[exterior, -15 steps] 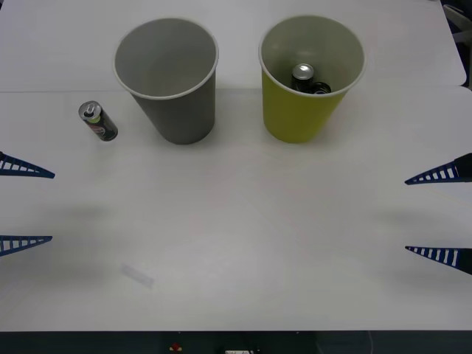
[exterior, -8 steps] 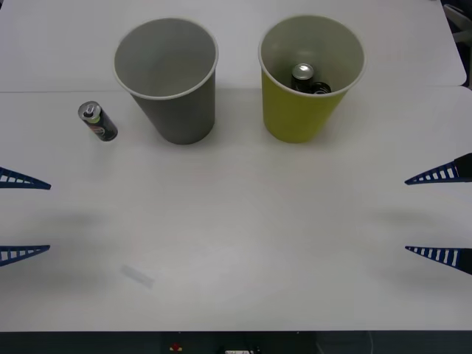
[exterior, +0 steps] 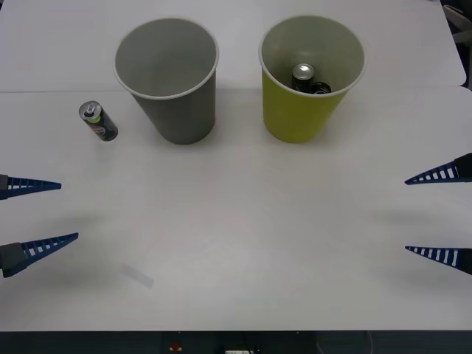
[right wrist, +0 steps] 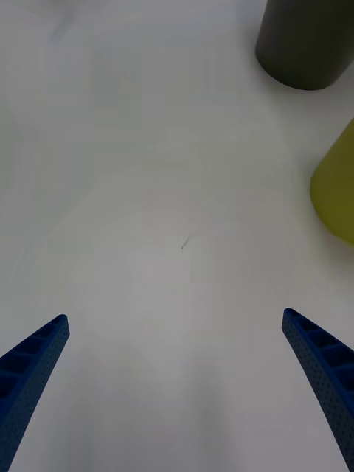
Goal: Put the can into the green bin and the plastic bottle into the gray bin
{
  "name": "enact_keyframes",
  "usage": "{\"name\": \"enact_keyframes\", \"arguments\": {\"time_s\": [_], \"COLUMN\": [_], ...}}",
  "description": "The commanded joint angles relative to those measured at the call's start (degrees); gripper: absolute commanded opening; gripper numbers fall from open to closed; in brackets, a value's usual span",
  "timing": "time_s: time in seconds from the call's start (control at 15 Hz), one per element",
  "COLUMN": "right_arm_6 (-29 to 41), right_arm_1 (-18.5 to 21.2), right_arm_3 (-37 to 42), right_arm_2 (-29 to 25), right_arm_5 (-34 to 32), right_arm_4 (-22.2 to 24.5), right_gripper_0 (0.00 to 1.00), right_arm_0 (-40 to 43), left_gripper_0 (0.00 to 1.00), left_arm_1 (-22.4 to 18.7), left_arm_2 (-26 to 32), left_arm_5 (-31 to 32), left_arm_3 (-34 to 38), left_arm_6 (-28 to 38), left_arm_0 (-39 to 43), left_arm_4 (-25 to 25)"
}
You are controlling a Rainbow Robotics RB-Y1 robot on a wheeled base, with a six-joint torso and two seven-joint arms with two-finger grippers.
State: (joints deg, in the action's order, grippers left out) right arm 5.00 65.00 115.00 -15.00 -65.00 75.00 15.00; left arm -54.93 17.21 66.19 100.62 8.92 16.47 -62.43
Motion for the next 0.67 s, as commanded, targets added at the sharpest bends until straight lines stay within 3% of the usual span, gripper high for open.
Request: {"name": "enact_keyframes", "arguments": {"time_s": [0.07,0.4,0.67], "right_arm_6": [0.00,0.00,0.00], "right_arm_1": [0.00,0.00,0.00], "right_arm_3": [0.00,0.00,0.00], "right_arm_2": [0.00,0.00,0.00], "right_arm_5": [0.00,0.00,0.00], "right_arm_4": [0.00,0.00,0.00], "right_gripper_0": [1.00,1.00,1.00], "right_arm_0": [0.00,0.00,0.00], "left_gripper_0": [1.00,1.00,1.00], "left_arm_1": [0.00,0.00,-0.09], "left_arm_2": [-1.83,-6.66,-10.27], "left_arm_5": [-9.94,-22.34,-34.29], "left_arm_3": [3.09,3.88,5.02], "left_arm_6": [1.01,1.62,0.66], "left_arm_0": [4.01,9.46,11.48], "left_arm_4": [1.96,13.65,19.36]}}
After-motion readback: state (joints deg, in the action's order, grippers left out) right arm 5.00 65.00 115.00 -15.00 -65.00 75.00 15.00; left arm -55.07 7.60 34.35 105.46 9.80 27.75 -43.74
